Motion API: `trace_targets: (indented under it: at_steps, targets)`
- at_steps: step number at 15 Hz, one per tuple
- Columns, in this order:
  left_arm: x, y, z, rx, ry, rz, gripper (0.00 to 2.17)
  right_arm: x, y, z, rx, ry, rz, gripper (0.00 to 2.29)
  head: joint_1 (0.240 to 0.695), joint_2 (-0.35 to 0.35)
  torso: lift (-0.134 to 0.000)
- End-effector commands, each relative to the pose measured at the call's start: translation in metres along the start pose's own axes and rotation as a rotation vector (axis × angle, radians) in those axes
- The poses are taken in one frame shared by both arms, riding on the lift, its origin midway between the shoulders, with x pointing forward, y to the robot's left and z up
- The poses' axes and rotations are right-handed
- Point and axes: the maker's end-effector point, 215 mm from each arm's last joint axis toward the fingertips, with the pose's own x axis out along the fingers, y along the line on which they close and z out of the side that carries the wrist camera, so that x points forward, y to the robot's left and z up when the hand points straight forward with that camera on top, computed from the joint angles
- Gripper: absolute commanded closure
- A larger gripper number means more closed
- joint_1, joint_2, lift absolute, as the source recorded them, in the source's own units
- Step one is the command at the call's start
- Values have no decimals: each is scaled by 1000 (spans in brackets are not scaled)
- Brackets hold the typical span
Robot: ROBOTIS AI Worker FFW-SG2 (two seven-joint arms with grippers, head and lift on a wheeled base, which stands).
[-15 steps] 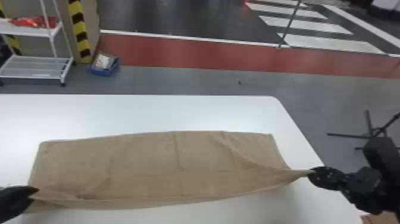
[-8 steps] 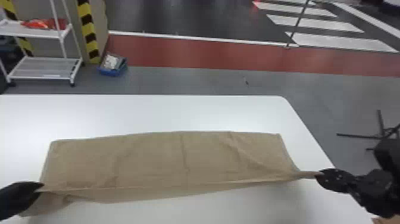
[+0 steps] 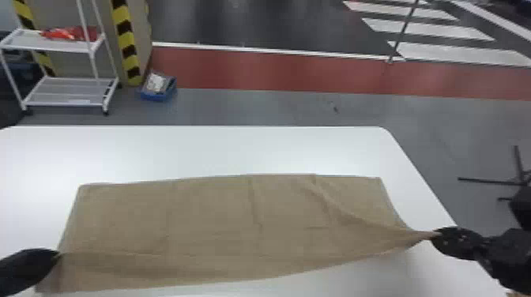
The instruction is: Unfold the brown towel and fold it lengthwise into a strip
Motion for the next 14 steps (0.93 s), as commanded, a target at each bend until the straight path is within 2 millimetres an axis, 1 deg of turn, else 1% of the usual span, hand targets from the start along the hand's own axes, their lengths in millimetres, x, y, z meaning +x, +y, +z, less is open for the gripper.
trace_targets:
  at_steps: [1,2,3,4,6,7,8,10,11,12,14]
  targets:
    - [-7,-5,-16,-16,45,-38,1892,-1,-1,0,0,2,-2,2260,695,-146,-120]
    - [-8,-5,-18,-14,50,-42,1899,-1,-1,0,0,2,-2,2260,695,-139,-120]
    - [-10,-2,-19,-13,51,-30,1899,0,-2,2,2,-4,-4,2260,695,-131,-120]
    - [-15,7,-18,-5,50,-13,1899,-1,-6,6,3,-11,-12,2260,695,-119,-120]
    - [-22,25,-12,48,51,-5,1895,-4,-22,19,41,-30,-39,2260,695,-110,-120]
    - [-23,35,-8,68,50,-2,1895,-4,-31,23,64,-29,-51,2260,695,-109,-120]
    - [-21,46,-5,86,49,1,1895,0,-41,31,86,-27,-63,2260,695,-110,-120]
    - [-10,65,0,95,51,14,1895,12,-57,45,116,-8,-76,2260,695,-125,-120]
    - [-1,77,1,82,58,20,1895,19,-64,50,133,2,-76,2260,695,-130,-120]
    - [10,86,2,75,63,20,1895,28,-72,60,132,7,-77,2260,695,-133,-120]
    - [30,98,2,49,74,17,1895,46,-82,70,139,39,-77,2260,695,-141,-120]
